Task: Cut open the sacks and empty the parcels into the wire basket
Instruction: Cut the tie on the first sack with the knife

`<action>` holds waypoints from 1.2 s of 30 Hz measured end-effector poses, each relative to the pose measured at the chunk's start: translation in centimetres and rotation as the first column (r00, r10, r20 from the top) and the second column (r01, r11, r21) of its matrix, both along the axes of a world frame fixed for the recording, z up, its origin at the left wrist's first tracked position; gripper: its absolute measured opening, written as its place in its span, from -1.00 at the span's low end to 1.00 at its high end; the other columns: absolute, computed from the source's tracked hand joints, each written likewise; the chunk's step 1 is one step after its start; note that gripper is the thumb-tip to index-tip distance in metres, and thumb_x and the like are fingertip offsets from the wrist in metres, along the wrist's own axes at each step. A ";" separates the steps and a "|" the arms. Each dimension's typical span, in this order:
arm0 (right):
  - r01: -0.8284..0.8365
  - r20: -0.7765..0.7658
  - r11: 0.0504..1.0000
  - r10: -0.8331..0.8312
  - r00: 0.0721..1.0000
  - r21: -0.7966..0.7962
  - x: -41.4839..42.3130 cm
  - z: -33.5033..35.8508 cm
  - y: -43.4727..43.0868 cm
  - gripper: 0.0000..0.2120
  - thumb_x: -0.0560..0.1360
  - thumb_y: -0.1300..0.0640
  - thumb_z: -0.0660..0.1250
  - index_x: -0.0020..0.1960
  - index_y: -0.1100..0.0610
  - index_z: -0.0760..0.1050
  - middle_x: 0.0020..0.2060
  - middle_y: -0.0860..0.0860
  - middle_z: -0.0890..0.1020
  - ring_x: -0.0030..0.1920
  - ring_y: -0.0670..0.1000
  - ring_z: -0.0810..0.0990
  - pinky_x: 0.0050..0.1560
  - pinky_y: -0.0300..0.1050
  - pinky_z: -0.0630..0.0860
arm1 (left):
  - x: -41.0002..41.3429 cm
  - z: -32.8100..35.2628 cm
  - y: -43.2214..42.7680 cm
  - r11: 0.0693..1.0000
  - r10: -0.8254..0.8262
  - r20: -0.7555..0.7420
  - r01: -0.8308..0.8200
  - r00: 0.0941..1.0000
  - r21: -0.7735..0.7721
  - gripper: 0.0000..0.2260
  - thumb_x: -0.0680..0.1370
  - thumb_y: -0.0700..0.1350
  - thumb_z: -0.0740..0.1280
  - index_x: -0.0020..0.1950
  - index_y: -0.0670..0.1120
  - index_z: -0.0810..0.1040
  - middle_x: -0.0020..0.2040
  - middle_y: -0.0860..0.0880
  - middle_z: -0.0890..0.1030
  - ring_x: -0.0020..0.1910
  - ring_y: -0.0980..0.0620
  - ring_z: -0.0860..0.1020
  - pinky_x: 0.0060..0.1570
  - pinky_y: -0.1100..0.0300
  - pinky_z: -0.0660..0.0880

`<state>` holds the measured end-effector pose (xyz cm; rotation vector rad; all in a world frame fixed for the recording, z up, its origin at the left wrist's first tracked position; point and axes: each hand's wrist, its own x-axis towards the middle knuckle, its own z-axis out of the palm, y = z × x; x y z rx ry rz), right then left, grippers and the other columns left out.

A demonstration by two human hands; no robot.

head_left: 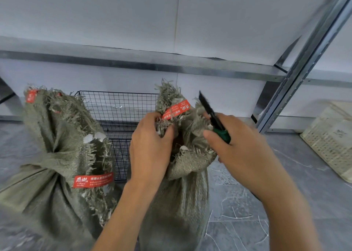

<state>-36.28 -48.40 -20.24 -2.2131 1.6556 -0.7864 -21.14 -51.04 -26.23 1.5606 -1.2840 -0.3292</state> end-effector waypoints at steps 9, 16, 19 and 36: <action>0.108 0.084 0.993 -0.112 0.990 0.053 1.6 -6.2 -3.8 -0.93 0.57 0.04 0.19 -0.03 -0.01 0.43 -0.15 -0.01 0.47 -0.13 0.07 0.51 -0.20 -0.04 0.41 | 0.4 -0.1 -0.2 1.000 -0.004 -0.074 0.003 0.997 -0.022 -0.74 0.52 -0.02 0.36 0.19 -0.02 0.50 0.04 0.12 0.52 -0.02 0.12 0.50 -0.01 0.21 0.42; 0.106 0.159 0.978 -0.135 0.978 0.180 2.6 -10.8 -5.2 -0.79 0.56 0.06 0.17 -0.25 -0.04 0.35 -0.22 0.07 0.57 -0.21 0.14 0.54 -0.33 -0.05 0.34 | 1.1 -0.5 -0.5 1.000 -0.017 -0.088 0.017 0.996 0.000 -0.85 0.52 -0.04 0.34 0.05 0.10 0.43 -0.10 0.01 0.57 -0.28 -0.01 0.45 -0.27 0.17 0.36; 0.016 0.152 0.961 -0.060 0.987 0.276 2.7 -11.2 -5.2 -0.85 0.58 0.05 0.19 -0.06 0.05 0.50 -0.18 0.03 0.63 -0.19 0.08 0.59 -0.21 0.02 0.49 | 1.0 -0.4 -0.4 1.000 0.001 -0.054 0.000 0.999 0.022 -0.77 0.53 -0.07 0.34 0.17 -0.04 0.48 -0.04 0.09 0.49 -0.11 0.03 0.46 -0.12 0.19 0.34; 0.052 0.276 0.996 -0.072 0.958 0.077 -0.3 -0.5 -0.8 -0.83 0.56 -0.10 0.19 0.13 -0.15 0.44 -0.31 -0.13 0.52 -0.31 -0.09 0.54 -0.18 -0.06 0.55 | 0.9 -0.4 -0.6 0.999 0.032 -0.081 -0.032 0.996 0.001 -0.72 0.54 -0.07 0.34 0.24 -0.04 0.47 0.03 0.00 0.56 -0.05 -0.22 0.58 -0.20 0.15 0.39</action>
